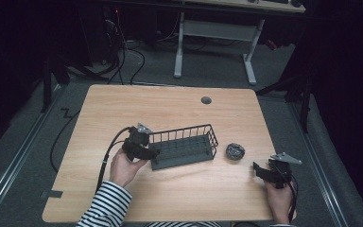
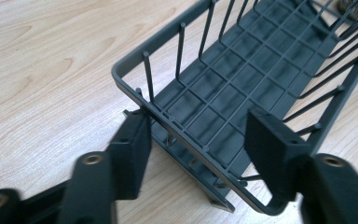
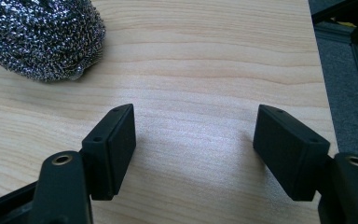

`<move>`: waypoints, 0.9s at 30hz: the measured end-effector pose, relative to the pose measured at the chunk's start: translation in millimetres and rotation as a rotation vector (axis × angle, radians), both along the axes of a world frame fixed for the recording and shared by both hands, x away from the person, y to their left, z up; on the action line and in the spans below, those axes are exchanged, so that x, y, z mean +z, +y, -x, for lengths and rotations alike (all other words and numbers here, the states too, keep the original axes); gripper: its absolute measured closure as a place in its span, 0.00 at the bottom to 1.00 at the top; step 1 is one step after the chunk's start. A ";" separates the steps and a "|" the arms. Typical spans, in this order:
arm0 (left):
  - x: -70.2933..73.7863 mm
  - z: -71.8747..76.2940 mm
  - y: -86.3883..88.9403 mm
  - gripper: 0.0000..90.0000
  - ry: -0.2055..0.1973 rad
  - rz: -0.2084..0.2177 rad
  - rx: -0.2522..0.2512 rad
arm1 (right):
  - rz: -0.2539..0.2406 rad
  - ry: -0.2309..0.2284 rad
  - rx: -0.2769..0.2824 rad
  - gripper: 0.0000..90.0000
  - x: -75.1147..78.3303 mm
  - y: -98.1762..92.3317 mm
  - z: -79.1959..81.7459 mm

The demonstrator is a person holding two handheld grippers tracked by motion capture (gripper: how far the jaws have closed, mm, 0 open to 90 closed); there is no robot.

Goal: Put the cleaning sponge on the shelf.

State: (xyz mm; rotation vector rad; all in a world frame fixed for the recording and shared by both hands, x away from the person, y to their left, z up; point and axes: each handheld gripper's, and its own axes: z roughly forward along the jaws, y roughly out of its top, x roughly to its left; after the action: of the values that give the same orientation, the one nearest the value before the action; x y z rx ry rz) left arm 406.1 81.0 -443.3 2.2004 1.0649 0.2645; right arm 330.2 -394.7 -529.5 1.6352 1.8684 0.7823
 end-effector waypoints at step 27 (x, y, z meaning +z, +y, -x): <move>8.9 19.9 55.9 0.37 -0.084 0.060 0.118 | 0.000 0.000 -0.001 0.33 0.0 0.0 0.0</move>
State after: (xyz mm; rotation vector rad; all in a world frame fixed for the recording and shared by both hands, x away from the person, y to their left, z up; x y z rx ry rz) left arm 386.2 136.9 -434.3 2.0586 1.1433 0.3689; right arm 330.2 -394.7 -529.5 1.6358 1.8676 0.7820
